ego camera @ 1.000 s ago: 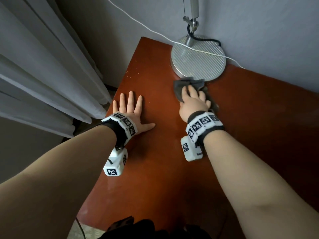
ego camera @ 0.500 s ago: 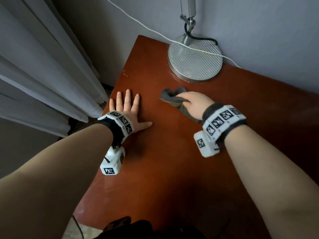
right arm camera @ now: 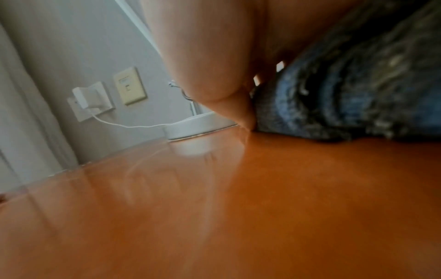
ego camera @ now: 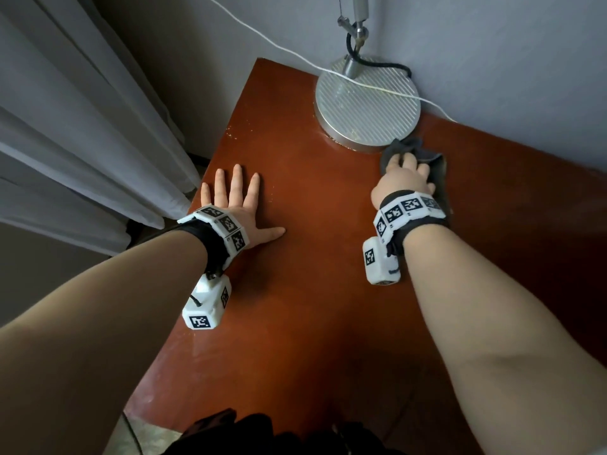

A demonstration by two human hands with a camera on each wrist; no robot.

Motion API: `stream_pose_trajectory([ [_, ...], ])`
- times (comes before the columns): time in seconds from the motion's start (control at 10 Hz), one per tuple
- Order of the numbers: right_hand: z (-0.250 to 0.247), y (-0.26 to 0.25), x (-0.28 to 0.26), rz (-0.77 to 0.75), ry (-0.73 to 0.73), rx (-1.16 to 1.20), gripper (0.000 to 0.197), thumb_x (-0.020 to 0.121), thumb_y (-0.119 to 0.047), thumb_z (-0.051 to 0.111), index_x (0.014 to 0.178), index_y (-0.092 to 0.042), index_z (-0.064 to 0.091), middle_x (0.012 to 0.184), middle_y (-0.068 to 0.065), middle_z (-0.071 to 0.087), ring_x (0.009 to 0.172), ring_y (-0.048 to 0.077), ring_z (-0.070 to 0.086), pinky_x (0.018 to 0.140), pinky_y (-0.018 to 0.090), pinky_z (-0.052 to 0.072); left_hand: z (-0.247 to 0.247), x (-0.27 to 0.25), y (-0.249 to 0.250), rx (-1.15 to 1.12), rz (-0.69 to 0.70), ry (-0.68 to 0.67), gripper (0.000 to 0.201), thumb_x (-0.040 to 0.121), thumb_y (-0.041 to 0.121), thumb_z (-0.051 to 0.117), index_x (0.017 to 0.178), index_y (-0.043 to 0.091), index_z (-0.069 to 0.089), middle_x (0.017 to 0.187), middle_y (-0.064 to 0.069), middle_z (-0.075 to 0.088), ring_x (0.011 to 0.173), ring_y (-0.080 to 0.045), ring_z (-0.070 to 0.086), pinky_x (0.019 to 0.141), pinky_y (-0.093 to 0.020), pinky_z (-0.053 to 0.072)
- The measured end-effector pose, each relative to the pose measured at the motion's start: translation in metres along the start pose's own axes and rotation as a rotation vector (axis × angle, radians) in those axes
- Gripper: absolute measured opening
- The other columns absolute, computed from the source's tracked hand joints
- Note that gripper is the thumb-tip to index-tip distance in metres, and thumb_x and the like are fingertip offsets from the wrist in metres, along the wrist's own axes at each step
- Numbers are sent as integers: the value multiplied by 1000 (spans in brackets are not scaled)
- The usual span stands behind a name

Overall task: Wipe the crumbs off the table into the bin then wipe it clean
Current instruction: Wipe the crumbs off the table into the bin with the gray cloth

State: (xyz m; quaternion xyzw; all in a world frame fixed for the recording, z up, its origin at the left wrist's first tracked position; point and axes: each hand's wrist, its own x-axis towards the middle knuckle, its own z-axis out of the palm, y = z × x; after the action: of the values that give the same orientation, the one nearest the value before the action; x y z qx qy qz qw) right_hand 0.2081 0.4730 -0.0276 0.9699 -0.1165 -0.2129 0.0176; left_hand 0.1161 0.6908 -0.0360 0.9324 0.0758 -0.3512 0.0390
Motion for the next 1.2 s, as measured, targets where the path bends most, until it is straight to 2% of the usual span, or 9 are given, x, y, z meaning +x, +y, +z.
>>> stream_pose_trajectory([
  [0.1,3,-8,-6,-54,6,6,72,90,-26,51,150,-16,12,154,0,10,138,24,16,107,42,28,-1,0,1,-3,-3,-4,108,76,78,39,144,26,-25,149,-5,-36,139,-30,-29,115,-49,-12],
  [0.2,7,-8,-13,-122,30,23,65,92,-26,47,149,-19,15,153,0,13,138,24,17,106,41,28,-1,0,2,-1,-3,-2,108,76,78,39,144,26,-25,149,-5,-36,139,-30,-29,115,-49,-12],
  [0.4,22,-13,-22,-426,69,-2,54,98,-25,37,148,-29,15,157,-9,7,142,21,10,109,48,17,1,-1,0,-13,6,1,107,77,77,39,144,26,-25,149,-4,-36,138,-29,-29,115,-48,-13],
  [0.6,15,-36,-17,-437,10,-29,57,99,-22,35,149,-27,9,157,-7,3,142,24,8,110,44,20,2,0,0,-34,21,29,107,76,77,41,145,26,-24,150,-5,-34,138,-30,-29,114,-48,-14],
  [0.8,8,-91,-25,-488,-25,-32,64,96,-14,39,149,-28,5,157,-10,-3,142,24,6,113,44,16,15,-15,-24,-134,54,99,108,79,68,50,144,25,-25,151,-5,-33,139,-23,-28,112,-39,-16],
  [0.9,9,-118,-48,-717,-80,-90,71,90,-2,40,149,-29,9,157,-8,-1,142,26,8,114,43,18,35,-35,-55,-257,-125,99,117,73,70,56,144,25,-25,152,-6,-29,140,-25,-25,114,-42,-14],
  [1.0,8,-126,-61,-985,-261,-104,68,91,4,37,149,-25,17,157,-3,10,143,26,16,117,33,17,49,-47,-72,-329,-176,58,122,69,70,60,144,24,-25,154,-5,-24,142,-25,-21,116,-44,-11],
  [1.1,-16,-121,-41,-868,-156,281,63,89,9,35,146,-18,29,154,2,24,142,20,24,114,23,16,50,-48,-68,-334,-164,44,129,65,73,61,143,22,-28,155,-2,-21,142,-26,-19,117,-44,-9],
  [1.2,-45,-130,4,-546,116,374,60,92,4,33,148,-13,22,156,8,18,143,24,21,116,29,18,51,-46,-67,-333,-173,25,130,63,77,59,142,24,-30,155,1,-22,141,-27,-22,116,-45,-11],
])
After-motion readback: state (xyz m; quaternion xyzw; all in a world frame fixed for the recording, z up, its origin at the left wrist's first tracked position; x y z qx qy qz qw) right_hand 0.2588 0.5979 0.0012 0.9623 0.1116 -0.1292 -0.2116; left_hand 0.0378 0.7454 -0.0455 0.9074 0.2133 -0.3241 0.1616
